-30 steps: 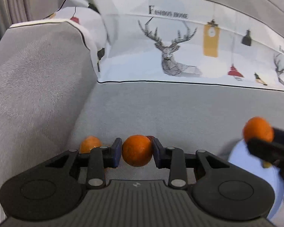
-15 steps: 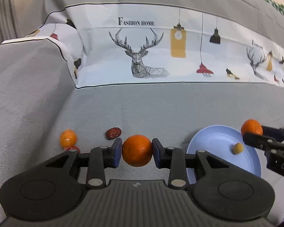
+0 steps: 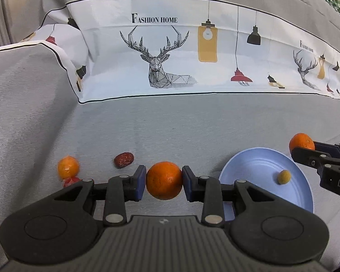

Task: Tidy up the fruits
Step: 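Carry both held mandarins over the blue plate with both tools, then open both tools to drop the mandarins onto the blue plate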

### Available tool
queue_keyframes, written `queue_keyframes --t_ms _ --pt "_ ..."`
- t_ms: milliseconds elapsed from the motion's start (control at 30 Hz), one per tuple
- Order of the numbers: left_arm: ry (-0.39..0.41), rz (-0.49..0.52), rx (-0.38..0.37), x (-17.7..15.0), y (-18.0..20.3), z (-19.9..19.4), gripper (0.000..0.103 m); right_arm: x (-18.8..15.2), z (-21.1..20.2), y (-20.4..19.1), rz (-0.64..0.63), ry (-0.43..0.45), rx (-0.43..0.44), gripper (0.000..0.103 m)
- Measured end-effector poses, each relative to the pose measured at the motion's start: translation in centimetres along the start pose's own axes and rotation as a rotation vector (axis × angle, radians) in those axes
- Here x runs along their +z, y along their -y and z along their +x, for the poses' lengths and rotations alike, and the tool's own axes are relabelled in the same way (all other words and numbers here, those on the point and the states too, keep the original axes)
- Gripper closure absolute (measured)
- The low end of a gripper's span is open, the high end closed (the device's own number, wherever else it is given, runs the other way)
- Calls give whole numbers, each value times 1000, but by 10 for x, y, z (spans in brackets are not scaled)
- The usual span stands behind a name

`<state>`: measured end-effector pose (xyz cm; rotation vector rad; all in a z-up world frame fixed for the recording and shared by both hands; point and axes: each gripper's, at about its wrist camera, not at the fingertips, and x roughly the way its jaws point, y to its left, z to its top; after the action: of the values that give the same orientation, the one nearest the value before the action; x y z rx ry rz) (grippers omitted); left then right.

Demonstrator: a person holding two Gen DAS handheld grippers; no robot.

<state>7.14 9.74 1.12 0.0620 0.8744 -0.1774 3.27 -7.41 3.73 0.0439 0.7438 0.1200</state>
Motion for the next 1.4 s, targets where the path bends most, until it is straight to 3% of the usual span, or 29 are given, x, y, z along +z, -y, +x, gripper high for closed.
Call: queue_keyframes --t_ms 400,867,1067,1400 --pt "9 47 -68 -5 20 2 65 -2 0 17 46 -23 -48 68" --pt "23 248 -274 -26 81 3 65 -5 7 25 75 -74 -104 68" --pt "22 314 -288 -32 94 7 65 -6 8 26 79 -85 -101 68" --pt "27 306 -291 -30 91 7 65 -6 10 24 71 -98 -84 68"
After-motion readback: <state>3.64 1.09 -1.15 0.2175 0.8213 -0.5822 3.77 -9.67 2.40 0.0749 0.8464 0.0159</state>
